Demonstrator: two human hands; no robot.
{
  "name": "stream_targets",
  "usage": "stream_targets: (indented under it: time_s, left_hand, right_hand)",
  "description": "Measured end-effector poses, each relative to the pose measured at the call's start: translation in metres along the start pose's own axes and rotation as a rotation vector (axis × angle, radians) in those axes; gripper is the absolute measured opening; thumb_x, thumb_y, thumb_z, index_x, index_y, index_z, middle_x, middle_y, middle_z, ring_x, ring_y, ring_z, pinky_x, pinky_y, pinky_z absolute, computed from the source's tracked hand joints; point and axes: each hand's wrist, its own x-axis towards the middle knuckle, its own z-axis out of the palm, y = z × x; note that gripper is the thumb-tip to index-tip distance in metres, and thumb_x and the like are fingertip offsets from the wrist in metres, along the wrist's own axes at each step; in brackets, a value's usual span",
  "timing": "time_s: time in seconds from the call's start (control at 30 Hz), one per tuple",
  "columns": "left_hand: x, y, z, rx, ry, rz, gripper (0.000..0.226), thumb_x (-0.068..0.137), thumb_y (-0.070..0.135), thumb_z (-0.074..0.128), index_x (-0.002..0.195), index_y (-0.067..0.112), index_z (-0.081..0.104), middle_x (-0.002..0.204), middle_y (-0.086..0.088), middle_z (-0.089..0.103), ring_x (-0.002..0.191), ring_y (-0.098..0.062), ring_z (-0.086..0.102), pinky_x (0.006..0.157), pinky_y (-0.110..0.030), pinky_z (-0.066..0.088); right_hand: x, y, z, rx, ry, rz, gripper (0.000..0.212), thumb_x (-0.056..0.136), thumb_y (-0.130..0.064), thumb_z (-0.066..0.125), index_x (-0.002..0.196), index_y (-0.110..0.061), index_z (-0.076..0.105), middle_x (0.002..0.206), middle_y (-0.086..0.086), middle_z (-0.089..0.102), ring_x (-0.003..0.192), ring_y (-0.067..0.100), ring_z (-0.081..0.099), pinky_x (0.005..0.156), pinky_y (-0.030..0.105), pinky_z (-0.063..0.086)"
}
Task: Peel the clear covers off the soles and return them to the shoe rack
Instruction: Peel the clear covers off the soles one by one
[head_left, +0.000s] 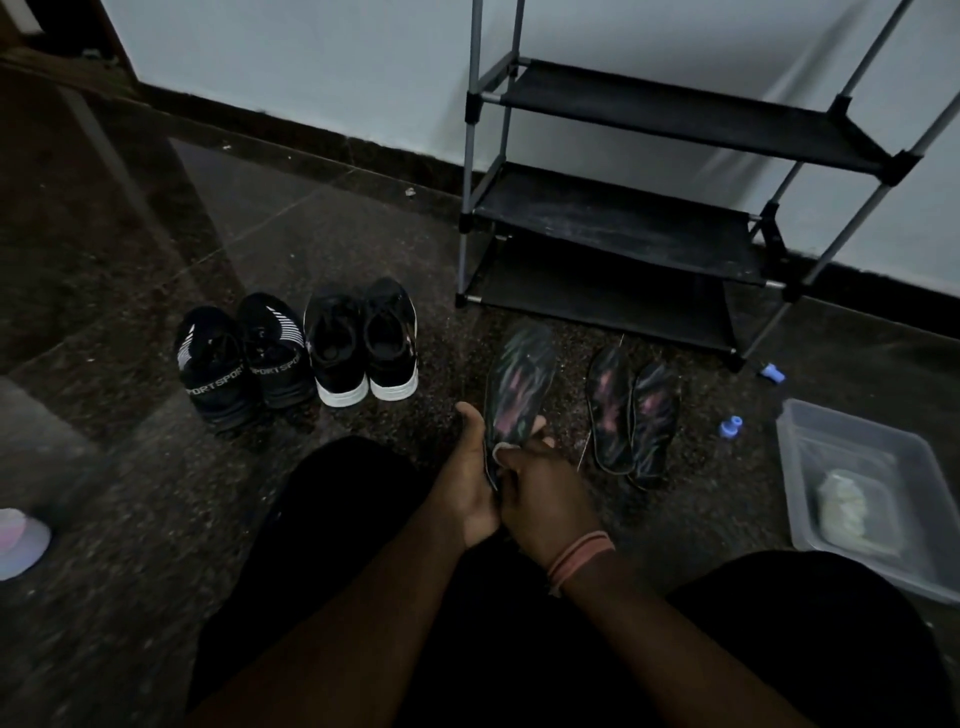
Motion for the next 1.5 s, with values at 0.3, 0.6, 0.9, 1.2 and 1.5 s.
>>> stream_targets:
  time_s: [0.3,0.6,0.9,1.2,1.5]
  left_hand:
    - [-0.001,0.005,0.004,-0.207,-0.079,0.034,0.092,0.092,0.079,0.032,0.117,0.001,0.075,0.140,-0.017,0.062,0.128,-0.025,0.058,0.102,-0.040,0.046]
    - [-0.003,0.009,0.010,-0.178,-0.117,0.097,0.067,0.100,0.054,0.038,0.126,0.001,0.069,0.136,-0.017,0.065,0.128,-0.026,0.059,0.112,-0.036,0.040]
    - [0.001,0.012,0.005,-0.187,-0.128,0.060,0.075,0.106,0.057,0.026,0.139,-0.003,0.057,0.143,-0.015,0.060,0.136,-0.022,0.053,0.117,-0.034,0.036]
    - [0.003,0.007,0.007,-0.135,-0.052,0.068,0.069,0.106,0.053,0.027,0.135,-0.002,0.058,0.139,-0.015,0.063,0.134,-0.023,0.055,0.118,-0.036,0.036]
    - [0.000,0.007,0.006,-0.133,-0.056,0.031,0.073,0.105,0.056,0.028,0.143,-0.001,0.052,0.144,-0.016,0.059,0.136,-0.025,0.053,0.116,-0.038,0.041]
  right_hand:
    - [-0.003,-0.002,-0.002,-0.112,0.076,-0.058,0.017,0.094,-0.027,0.049,0.093,-0.022,0.065,0.089,0.008,0.061,0.075,0.027,0.062,0.063,0.034,0.047]
    - [-0.009,-0.017,0.000,0.177,0.122,0.016,0.014,0.087,-0.016,0.059,0.087,-0.020,0.072,0.090,0.009,0.068,0.083,0.020,0.065,0.074,0.027,0.050]
    - [-0.012,-0.029,-0.004,0.185,0.129,0.017,0.017,0.085,-0.010,0.060,0.070,-0.019,0.062,0.072,0.004,0.064,0.068,0.018,0.060,0.064,0.033,0.048]
    - [-0.007,-0.017,-0.005,0.108,0.179,0.088,0.020,0.085,-0.011,0.060,0.066,-0.018,0.058,0.069,0.005,0.062,0.065,0.021,0.059,0.061,0.036,0.044]
    - [-0.004,-0.018,-0.007,0.090,0.200,0.083,0.014,0.083,-0.007,0.062,0.070,-0.013,0.062,0.072,0.006,0.063,0.069,0.019,0.058,0.064,0.035,0.044]
